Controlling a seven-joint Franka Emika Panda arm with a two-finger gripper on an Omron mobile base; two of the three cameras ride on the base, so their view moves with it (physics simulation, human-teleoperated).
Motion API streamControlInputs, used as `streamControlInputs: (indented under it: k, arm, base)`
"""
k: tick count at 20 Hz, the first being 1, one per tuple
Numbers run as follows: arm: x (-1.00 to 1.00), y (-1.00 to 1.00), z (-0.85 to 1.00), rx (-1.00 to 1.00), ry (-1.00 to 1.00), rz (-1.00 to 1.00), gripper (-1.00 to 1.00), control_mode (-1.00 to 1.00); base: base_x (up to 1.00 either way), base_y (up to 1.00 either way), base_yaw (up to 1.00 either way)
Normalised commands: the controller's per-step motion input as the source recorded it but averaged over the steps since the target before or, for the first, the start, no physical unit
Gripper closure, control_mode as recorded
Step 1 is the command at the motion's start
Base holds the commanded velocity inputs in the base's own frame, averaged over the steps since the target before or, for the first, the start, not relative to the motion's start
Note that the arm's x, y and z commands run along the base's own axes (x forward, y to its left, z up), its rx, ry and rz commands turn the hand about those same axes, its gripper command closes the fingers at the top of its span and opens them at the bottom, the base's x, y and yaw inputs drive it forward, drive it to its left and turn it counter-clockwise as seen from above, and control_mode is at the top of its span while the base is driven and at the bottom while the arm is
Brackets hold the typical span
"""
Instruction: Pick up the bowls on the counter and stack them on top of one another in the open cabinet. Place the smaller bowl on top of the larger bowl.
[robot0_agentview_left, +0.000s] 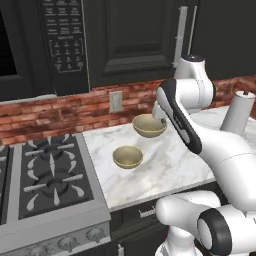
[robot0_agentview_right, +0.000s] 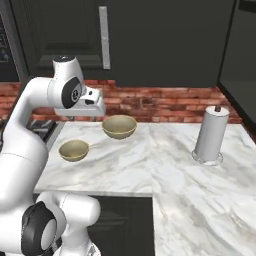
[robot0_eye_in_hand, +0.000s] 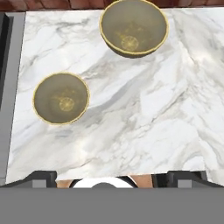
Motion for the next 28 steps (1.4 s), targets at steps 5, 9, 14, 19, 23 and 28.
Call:
streamControlInputs:
  k: [5,9,14,19,23,28]
  arm:
    - [0.0,0.0,0.0,0.0,0.0,0.0,-1.0,1.0]
    - [0.0,0.0,0.0,0.0,0.0,0.0,-1.0,1.0]
    - [0.0,0.0,0.0,0.0,0.0,0.0,-1.0,1.0]
    - [0.0,0.0,0.0,0.0,0.0,0.0,-1.0,1.0]
    - [0.0,0.01,-0.01,-0.02,0.0,0.0,-1.0,-1.0]
    - [-0.45,0.11,-0.14,-0.05,-0.17,0.02,-1.0,-1.0]
  base:
    - [0.05,0.0,0.27]
    - [0.32,0.03,0.2]
    - [0.36,0.07,0.18]
    - [0.35,0.01,0.19]
    - [0.0,0.05,0.04]
    - [0.0,0.0,0.0]
